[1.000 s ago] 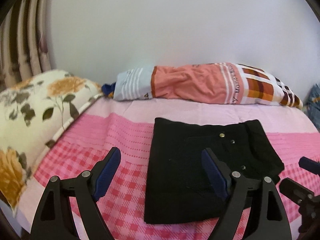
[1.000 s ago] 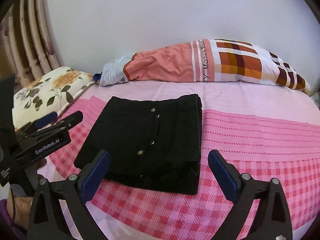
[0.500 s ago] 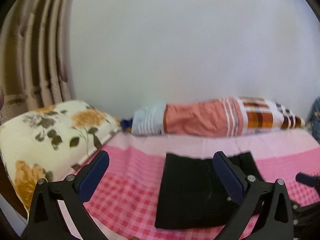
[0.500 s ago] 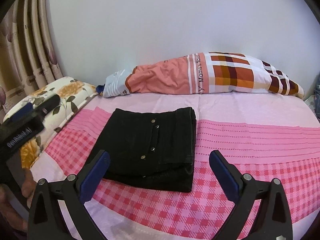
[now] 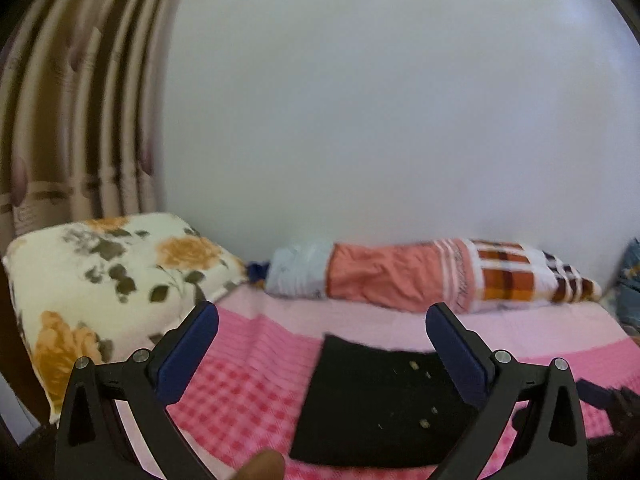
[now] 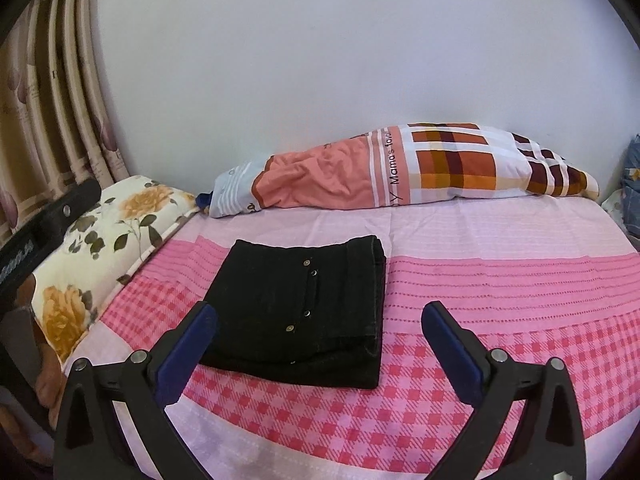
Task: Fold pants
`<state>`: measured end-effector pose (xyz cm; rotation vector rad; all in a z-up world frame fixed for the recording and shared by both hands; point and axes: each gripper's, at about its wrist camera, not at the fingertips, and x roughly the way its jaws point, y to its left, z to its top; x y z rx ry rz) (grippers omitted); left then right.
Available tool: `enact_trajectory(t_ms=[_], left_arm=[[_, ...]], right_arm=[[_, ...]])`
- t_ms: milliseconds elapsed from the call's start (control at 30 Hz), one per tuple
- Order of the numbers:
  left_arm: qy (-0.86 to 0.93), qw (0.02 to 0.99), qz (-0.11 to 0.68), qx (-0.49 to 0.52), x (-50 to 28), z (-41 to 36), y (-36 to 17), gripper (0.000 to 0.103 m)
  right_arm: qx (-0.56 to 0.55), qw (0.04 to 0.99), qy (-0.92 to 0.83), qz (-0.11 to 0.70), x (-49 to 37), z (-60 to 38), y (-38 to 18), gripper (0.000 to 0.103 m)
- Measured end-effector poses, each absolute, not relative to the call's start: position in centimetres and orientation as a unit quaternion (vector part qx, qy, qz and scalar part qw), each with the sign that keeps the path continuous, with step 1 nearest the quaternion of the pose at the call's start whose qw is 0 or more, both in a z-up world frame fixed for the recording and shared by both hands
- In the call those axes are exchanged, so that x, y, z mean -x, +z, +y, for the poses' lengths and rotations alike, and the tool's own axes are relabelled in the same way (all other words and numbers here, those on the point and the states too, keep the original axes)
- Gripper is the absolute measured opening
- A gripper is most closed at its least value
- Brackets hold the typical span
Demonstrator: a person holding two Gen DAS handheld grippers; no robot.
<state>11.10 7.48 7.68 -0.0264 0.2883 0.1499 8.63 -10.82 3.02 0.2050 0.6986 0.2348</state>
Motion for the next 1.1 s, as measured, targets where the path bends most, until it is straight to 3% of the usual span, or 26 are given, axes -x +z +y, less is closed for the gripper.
enact_trajectory(t_ms=[367,1100], left_arm=[[0.008,0.984,0.177,-0.029,-11.2,5.1,7.3,0.103],[0.009,0.965,0.261,0.018,-13.9,6.7,4.2,0.103]], right_arm=[[-0.098,0.928,0.107,0.344,-8.4,-10.7,3.0,0.102],[-0.1,0.918,0.108,0.367,-8.8,-10.8,1.6,0.102]])
